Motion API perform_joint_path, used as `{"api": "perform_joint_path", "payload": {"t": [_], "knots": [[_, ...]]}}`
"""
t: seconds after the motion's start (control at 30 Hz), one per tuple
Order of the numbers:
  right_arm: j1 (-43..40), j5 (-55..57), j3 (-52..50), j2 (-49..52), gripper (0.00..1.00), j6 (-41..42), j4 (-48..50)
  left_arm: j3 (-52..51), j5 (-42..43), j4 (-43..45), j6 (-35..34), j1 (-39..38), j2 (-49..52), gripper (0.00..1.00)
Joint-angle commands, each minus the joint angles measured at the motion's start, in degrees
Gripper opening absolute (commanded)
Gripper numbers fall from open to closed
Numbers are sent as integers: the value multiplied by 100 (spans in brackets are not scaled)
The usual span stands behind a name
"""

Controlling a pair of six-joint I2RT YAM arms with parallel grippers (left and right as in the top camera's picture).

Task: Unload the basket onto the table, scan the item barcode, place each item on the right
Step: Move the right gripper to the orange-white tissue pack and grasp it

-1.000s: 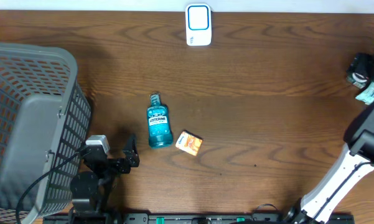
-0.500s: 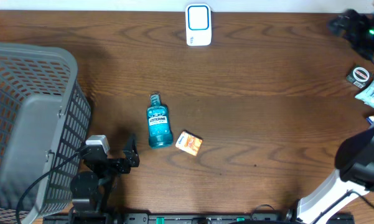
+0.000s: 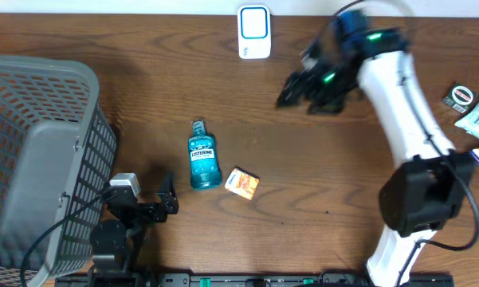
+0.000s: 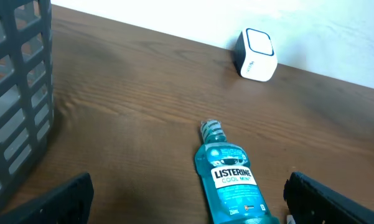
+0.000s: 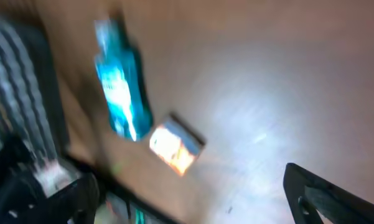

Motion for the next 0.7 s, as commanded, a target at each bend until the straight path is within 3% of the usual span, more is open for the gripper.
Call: {"api": "perform_joint_path", "payload": {"t": [0.0,0.03,0.07,0.1,0.27,0.5,0.67], "knots": [[673,83,-763,7,88,474,94,-83,72,-144,33,31,-4,98],[804,190,-953,7,82,780,166,-83,72,-144,33,31,-4,98],[935,334,-1172,7,83,1150,278,-83,72,-144,33,31,-4,98],[1040,455,-1340,7,99,1423,372,-83,72,-144,33,31,-4,98],[1421,597,-2157,7,99,2538,942,-83,72,-144,33,31,-4,98],[1587,595,-2809,7,76,3128,1484,-83,72,-144,33,31,-4,98],[1755,592,-3084,7,74,3399,1961,-83,72,-144,33,31,-4,98]]}}
